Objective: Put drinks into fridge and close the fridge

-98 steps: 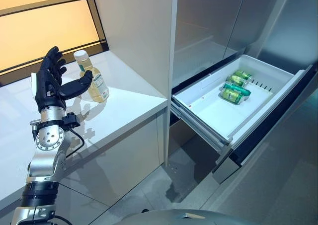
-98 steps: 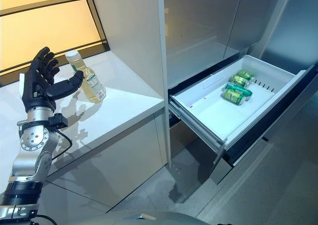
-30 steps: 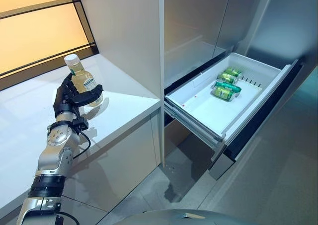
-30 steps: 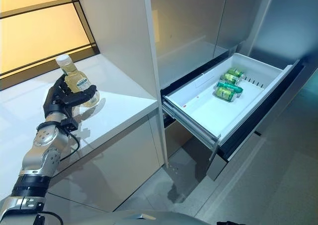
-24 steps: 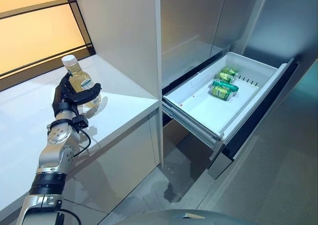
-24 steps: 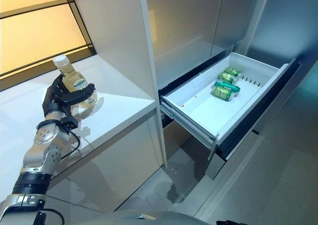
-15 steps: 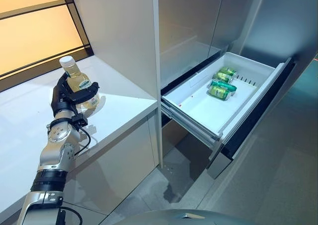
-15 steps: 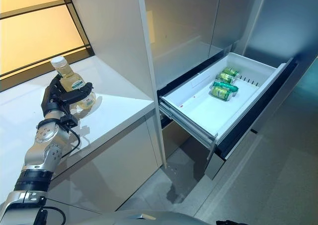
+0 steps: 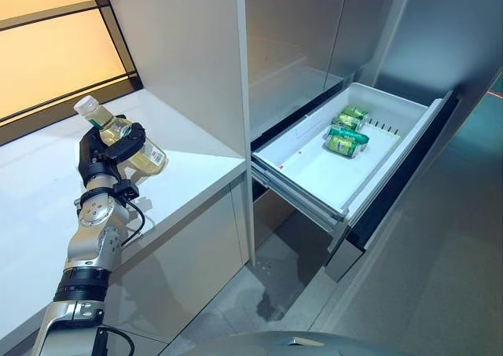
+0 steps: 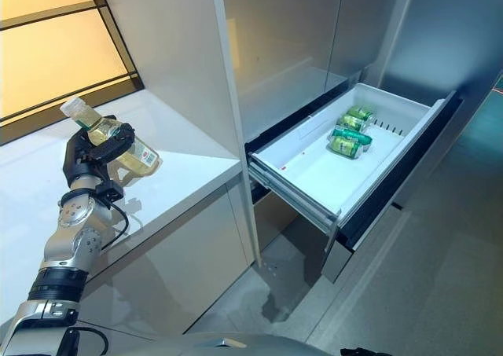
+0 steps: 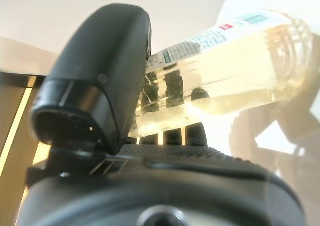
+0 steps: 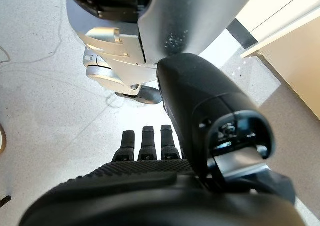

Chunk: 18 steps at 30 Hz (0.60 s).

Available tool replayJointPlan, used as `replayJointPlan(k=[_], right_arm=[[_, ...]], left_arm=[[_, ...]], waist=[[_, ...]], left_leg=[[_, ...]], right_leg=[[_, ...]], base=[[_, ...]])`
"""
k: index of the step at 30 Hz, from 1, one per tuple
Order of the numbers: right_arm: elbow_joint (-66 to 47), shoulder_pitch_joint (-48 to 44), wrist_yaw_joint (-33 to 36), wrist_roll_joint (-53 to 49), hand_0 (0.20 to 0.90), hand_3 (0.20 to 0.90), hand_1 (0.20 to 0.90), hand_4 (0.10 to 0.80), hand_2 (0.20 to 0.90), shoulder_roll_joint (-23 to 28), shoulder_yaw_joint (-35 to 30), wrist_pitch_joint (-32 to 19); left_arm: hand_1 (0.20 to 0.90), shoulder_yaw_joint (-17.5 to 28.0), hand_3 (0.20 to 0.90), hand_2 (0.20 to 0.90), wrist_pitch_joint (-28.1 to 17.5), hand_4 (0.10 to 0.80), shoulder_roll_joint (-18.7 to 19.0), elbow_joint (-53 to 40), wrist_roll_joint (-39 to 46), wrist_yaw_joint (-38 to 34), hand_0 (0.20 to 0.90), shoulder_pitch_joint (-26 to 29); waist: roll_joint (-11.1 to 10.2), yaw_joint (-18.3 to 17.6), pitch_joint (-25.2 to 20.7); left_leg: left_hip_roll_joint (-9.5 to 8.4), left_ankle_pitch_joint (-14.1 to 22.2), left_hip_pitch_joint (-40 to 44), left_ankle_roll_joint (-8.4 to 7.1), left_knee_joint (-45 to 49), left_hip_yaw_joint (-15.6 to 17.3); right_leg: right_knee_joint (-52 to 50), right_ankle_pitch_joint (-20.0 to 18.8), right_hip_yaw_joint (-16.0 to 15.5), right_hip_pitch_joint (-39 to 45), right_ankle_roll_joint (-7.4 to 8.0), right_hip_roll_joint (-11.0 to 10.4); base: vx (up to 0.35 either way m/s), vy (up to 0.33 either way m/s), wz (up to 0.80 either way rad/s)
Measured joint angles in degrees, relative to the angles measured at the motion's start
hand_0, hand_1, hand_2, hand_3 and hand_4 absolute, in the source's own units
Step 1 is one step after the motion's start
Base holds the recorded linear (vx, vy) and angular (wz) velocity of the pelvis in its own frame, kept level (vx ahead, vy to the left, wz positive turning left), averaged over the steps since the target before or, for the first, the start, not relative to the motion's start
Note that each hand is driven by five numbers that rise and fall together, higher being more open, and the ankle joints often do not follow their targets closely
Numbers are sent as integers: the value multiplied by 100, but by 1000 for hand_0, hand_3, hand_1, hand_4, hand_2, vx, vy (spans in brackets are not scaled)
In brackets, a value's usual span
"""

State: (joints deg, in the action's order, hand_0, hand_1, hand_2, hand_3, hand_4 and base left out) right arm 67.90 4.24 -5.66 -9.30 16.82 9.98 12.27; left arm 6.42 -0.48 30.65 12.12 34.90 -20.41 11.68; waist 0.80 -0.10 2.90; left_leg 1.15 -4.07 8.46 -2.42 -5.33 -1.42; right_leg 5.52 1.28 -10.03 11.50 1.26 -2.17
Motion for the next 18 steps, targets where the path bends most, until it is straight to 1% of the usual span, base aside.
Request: replayJointPlan(k=[2,4,6,9,12,18], right_arm=[[-22,-6,-100,457,900,900,900,800,900,16,76,-109],[-71,-24,-217,1107,900,900,900,800,900,76,450,-264],[-412,-16,-409,1665,900,900,900,800,900,233,1073,-332],[-992,-44,-692,2313,900,900,900,800,900,435,1607,-370],[-1525,-103,-1025,2920,900,900,900,800,900,567,1973,-380],[-2333,-291,-1536,3416,900,900,900,800,900,864,2441,-370]], left_arm=[[300,-1,200,300,0,100,0,6,0,5,300,0],[300,-5,200,300,-3,100,0,5,-1,15,300,9],[300,-6,200,300,-3,100,0,0,0,14,300,19],[300,-25,200,300,-3,100,0,-5,2,18,300,41],[300,-67,200,300,-3,100,0,-24,2,68,300,54],[300,-303,200,300,-3,100,0,-296,0,91,300,76]], waist=[[-1,-3,1],[-11,1,3],[-15,10,6],[-30,28,14],[-44,84,21],[-126,233,77]], left_leg=[[1,0,-1,0,0,1],[4,0,-1,0,1,0],[9,0,-4,0,0,-4],[41,0,-3,0,2,-11],[45,-1,-3,-2,6,-23],[37,-4,-5,-5,22,-93]], right_leg=[[0,0,1,-2,0,0],[0,-1,1,-1,0,1],[1,-2,-3,3,-2,1],[1,-3,-12,8,-4,4],[2,-4,-25,15,-6,7],[2,-4,-110,51,-6,4]], base=[[0,0,0],[0,0,0],[0,0,0],[0,0,0],[0,0,0],[-26,1,7]])
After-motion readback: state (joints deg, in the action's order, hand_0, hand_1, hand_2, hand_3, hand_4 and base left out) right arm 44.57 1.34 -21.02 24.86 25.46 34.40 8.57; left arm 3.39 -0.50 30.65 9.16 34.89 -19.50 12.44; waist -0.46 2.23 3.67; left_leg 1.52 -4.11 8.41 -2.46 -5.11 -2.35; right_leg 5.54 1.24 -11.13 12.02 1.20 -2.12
